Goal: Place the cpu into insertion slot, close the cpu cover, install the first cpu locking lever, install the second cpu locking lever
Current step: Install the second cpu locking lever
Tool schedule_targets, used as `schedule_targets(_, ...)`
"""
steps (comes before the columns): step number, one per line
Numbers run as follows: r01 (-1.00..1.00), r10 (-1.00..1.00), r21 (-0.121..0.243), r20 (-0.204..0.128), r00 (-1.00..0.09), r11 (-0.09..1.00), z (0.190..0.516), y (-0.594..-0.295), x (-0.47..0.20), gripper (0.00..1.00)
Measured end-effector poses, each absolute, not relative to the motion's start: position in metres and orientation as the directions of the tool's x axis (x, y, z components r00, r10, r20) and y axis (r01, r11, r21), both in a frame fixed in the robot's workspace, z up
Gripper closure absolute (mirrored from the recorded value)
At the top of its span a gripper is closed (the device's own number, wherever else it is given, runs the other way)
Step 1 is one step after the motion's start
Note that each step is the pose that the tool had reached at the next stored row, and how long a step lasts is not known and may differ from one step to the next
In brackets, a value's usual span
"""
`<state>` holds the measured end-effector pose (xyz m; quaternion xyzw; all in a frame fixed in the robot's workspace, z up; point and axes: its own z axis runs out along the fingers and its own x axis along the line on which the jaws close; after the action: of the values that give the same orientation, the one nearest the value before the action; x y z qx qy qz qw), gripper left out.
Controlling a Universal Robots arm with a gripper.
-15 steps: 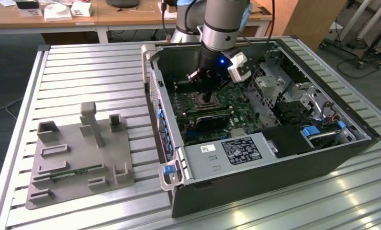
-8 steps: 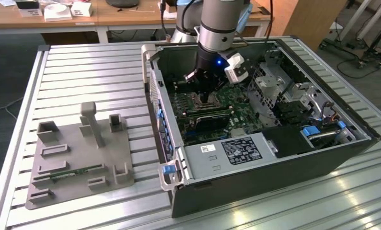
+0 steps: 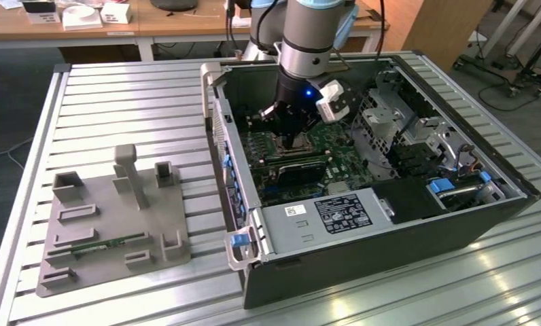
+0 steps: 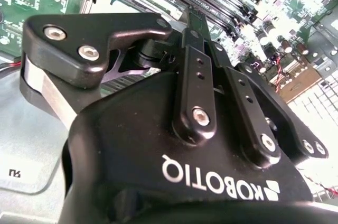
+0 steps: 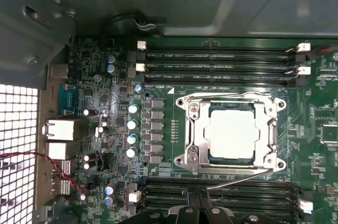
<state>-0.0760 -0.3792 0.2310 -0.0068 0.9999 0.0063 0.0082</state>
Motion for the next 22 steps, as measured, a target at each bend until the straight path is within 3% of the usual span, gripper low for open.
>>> schedule_targets(22, -0.037, -0.037, 0.013, -0.013, -0.999, 0.999, 0.214, -0.379, -0.081, 0.89)
